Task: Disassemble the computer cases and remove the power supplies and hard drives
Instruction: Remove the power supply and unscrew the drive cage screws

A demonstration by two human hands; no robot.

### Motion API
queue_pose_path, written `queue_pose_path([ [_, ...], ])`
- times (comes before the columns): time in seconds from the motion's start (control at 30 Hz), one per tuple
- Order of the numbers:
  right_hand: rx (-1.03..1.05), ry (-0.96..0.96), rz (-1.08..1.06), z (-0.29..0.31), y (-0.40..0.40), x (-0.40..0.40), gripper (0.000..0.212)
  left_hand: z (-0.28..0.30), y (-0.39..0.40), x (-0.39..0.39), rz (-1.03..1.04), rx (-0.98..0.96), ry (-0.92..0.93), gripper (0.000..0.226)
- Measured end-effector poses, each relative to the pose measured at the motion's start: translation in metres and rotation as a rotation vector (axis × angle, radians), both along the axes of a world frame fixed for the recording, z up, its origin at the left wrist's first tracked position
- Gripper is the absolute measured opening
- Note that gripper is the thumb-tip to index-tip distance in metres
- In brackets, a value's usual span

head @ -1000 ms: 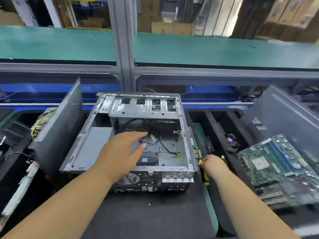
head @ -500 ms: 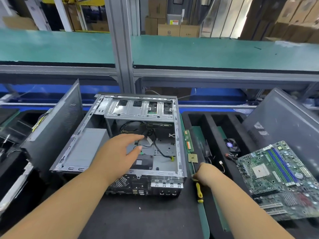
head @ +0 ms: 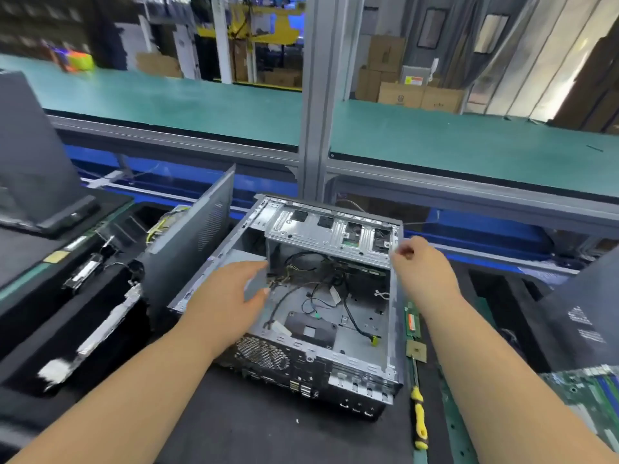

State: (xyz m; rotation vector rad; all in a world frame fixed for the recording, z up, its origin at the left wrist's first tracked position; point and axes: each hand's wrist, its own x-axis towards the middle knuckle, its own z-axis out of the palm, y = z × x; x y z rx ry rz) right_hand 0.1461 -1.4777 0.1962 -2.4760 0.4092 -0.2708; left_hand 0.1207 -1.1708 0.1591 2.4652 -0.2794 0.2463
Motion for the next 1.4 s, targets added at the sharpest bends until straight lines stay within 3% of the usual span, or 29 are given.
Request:
queue_pose_path([
  [0.07, 0.026, -0.037, 0.126, 0.014, 0.037, 0.010, 0.009, -0.001, 0.015, 0.005, 0.039, 0.045, -0.003, 0.055],
  [0.17, 0.079, 0.067, 0.362, 0.010, 0.095, 0.022, 0.012, -0.006, 0.037, 0.016, 0.094, 0.148, 0.021, 0.064],
  [0.23, 0.122, 0.204, 0.471, -0.002, 0.132, 0.027, 0.030, -0.009, 0.049, 0.024, 0.121, 0.184, 0.081, 0.070],
  [0.33, 0.289, 0.421, 0.432, -0.024, 0.177, 0.035, 0.068, -0.014, 0.060, 0.040, 0.127, 0.253, 0.258, 0.088],
  [0.4, 0.397, 0.521, 0.345, -0.040, 0.198, 0.041, 0.075, -0.014, 0.066, 0.053, 0.101, 0.207, 0.420, 0.103],
  [0.47, 0.540, 0.585, 0.284, -0.053, 0.211, 0.045, 0.068, -0.012, 0.069, 0.065, 0.085, 0.073, 0.542, 0.114],
  [0.57, 0.754, 0.586, 0.229, -0.069, 0.221, 0.047, 0.051, -0.014, 0.072, 0.076, 0.099, -0.041, 0.586, 0.102],
  [0.73, 0.795, 0.457, 0.240, -0.071, 0.223, 0.050, 0.019, -0.020, 0.076, 0.086, 0.071, -0.125, 0.580, 0.083],
  [0.97, 0.843, 0.444, 0.259, -0.069, 0.213, 0.054, 0.042, -0.028, 0.077, 0.091, 0.051, -0.215, 0.517, 0.073],
  [1.13, 0.763, 0.418, 0.305, -0.077, 0.201, 0.055, 0.052, -0.030, 0.078, 0.091, 0.029, -0.202, 0.547, 0.096],
  [1.4, 0.826, 0.368, 0.303, -0.076, 0.198, 0.066, 0.048, -0.025, 0.073, 0.087, 0.096, -0.102, 0.496, 0.096],
])
